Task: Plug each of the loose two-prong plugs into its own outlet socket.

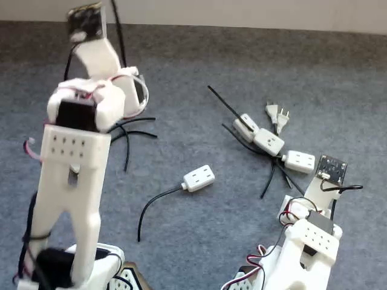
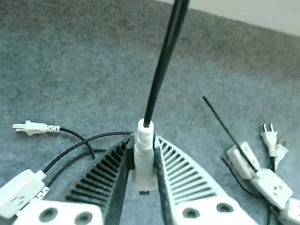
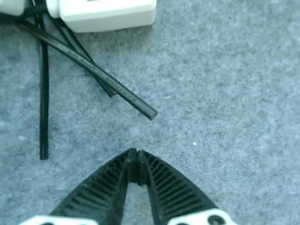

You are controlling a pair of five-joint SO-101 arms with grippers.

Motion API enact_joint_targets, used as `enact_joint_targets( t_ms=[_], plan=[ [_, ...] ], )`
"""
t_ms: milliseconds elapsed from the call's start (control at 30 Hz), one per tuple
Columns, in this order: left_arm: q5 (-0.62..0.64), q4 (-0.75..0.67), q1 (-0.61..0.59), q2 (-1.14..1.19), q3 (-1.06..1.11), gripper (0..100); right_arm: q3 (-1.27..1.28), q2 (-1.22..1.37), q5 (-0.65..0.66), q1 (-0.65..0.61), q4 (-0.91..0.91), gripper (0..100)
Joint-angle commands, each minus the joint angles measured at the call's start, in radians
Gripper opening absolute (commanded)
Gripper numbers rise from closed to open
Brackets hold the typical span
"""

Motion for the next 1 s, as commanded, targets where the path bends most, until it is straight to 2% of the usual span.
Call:
enact_joint_targets(
  t_ms=[0,233,367,467,600,767,967],
  plan=[
    [0.141,-0.247,0.015,-0.254,0.271,1,-0.002,-0.002,0.006,-0.007,-0.018,1.2],
    [0.497,-0.818,0.013,-0.688,0.881,1,-0.002,-0.002,0.006,-0.007,-0.018,1.2],
    [0.743,-1.146,-0.041,-0.901,1.194,1,-0.002,-0.002,0.006,-0.007,-0.018,1.2],
    [0.873,-1.315,-0.074,-1.043,1.357,1,-0.002,-0.002,0.006,-0.007,-0.018,1.2],
    [0.933,-1.376,-0.064,-1.204,1.468,1,-0.002,-0.002,0.006,-0.027,-0.016,1.2],
    [0.933,-1.378,0.015,-1.377,1.55,1,-0.038,-0.004,0.006,-0.142,0.033,1.2],
    [0.936,-1.384,0.065,-1.458,1.598,1,-0.389,-0.004,0.006,-0.361,0.357,0.9]
  ],
)
